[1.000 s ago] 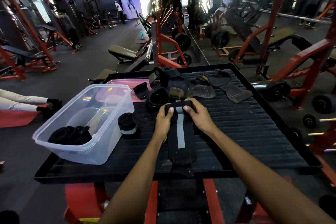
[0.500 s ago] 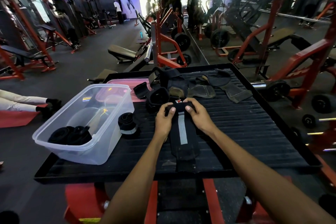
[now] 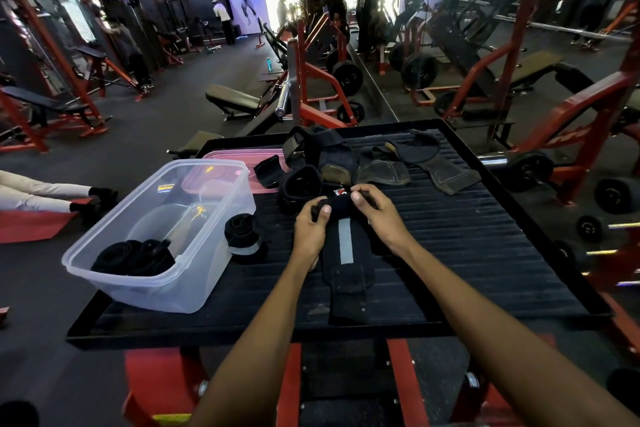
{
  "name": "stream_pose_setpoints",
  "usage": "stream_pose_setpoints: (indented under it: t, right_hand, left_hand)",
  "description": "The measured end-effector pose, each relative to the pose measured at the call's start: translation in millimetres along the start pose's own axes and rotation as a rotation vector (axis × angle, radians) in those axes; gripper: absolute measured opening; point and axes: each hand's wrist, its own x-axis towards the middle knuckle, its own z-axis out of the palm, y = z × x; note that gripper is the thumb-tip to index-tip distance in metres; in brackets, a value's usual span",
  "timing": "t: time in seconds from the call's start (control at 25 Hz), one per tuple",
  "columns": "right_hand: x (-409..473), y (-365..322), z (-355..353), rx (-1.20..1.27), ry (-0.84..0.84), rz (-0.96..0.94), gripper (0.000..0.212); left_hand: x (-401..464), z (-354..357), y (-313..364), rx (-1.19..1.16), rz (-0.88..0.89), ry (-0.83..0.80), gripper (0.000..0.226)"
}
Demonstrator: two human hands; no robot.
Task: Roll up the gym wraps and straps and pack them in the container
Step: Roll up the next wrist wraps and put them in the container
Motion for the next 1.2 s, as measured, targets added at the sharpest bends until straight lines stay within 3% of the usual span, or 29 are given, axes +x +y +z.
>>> stream_pose_setpoints:
  t: [0.88,1.2]
  right_hand:
    - [1.2,3.4,-0.9,-0.048,-0.021,0.01,0.024]
    - [-1.6,-1.0,-0.4,-0.014,-0.034,0.015,0.017]
  left_hand:
    - [0.8,0.1,1.0,-0.054,-0.018,0.001,0.028]
    - [4.0,-0.4,-0.6,-0.089,-0.046,0.011,0.02]
